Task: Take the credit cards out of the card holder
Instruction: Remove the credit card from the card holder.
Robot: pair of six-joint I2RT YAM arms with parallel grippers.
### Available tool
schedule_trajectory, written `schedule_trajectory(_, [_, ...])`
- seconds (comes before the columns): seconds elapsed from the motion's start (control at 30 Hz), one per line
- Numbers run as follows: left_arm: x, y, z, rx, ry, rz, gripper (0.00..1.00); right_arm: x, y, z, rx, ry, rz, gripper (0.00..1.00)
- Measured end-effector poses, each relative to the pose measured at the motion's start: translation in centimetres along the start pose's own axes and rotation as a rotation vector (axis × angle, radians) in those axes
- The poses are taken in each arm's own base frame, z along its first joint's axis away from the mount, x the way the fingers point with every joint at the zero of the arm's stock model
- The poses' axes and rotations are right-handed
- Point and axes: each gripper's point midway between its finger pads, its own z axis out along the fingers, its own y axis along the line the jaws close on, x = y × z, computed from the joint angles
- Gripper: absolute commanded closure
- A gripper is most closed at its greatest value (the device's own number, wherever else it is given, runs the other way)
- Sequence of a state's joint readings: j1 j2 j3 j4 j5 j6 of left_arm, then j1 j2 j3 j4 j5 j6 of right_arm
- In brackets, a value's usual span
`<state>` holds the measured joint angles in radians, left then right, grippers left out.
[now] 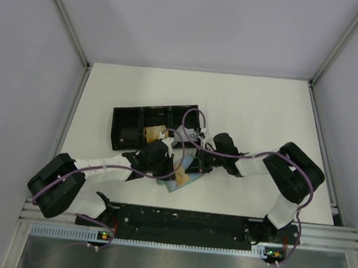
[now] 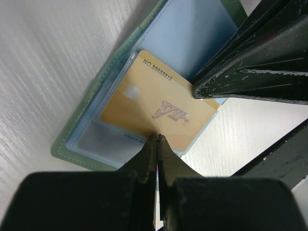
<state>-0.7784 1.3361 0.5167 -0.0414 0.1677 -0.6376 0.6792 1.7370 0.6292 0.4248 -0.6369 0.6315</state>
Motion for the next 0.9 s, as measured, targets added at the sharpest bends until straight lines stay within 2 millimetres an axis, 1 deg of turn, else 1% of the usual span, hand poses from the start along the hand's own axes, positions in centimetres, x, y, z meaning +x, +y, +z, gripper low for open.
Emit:
schedule_trajectory(0.17, [0.22, -0.19, 0.09, -0.009, 0.010, 0.010, 1.00, -0.24, -0.24, -0.15, 0.004, -0.007, 0.007, 1.00])
schedule_trajectory(0.2, [0.28, -0.21, 0.09, -0.009, 0.011, 0.012, 1.00, -0.25, -0.24, -0.16, 0.003, -0.007, 0.007, 0.98])
schedule_trajectory(0.3, [0.31, -0.23, 0.11, -0.012, 0.009, 0.015, 1.00, -0.33, -0.21, -0.22, 0.000, -0.008, 0.017, 0.85])
schedule_trajectory(0.37, [0.32, -0.22, 0.11, -0.015, 0.008, 0.016, 1.00, -0.55, -0.07, -0.25, -0.010, -0.014, 0.025, 0.80])
schedule_trajectory(0.47, [0.33, -0.26, 0.07, -0.018, 0.005, 0.018, 1.00, -0.88, 0.21, -0.08, -0.032, -0.024, 0.034, 0.79])
schedule_trajectory(0.6, [0.38, -0.32, 0.08, -0.020, 0.003, 0.017, 1.00, -0.59, 0.13, 0.32, -0.050, -0.012, 0.055, 0.79])
schedule_trajectory(0.63, [0.40, -0.34, 0.08, -0.020, 0.002, 0.016, 1.00, -0.50, 0.06, 0.39, -0.051, -0.009, 0.059, 0.79])
schedule_trajectory(0.8, [0.46, -0.33, 0.04, -0.023, -0.001, 0.015, 1.00, -0.30, -0.10, 0.66, -0.059, -0.002, 0.070, 1.00])
schedule_trajectory(0.9, [0.61, -0.27, -0.03, -0.023, 0.000, 0.013, 1.00, -0.33, -0.05, 0.64, -0.063, -0.002, 0.072, 1.00])
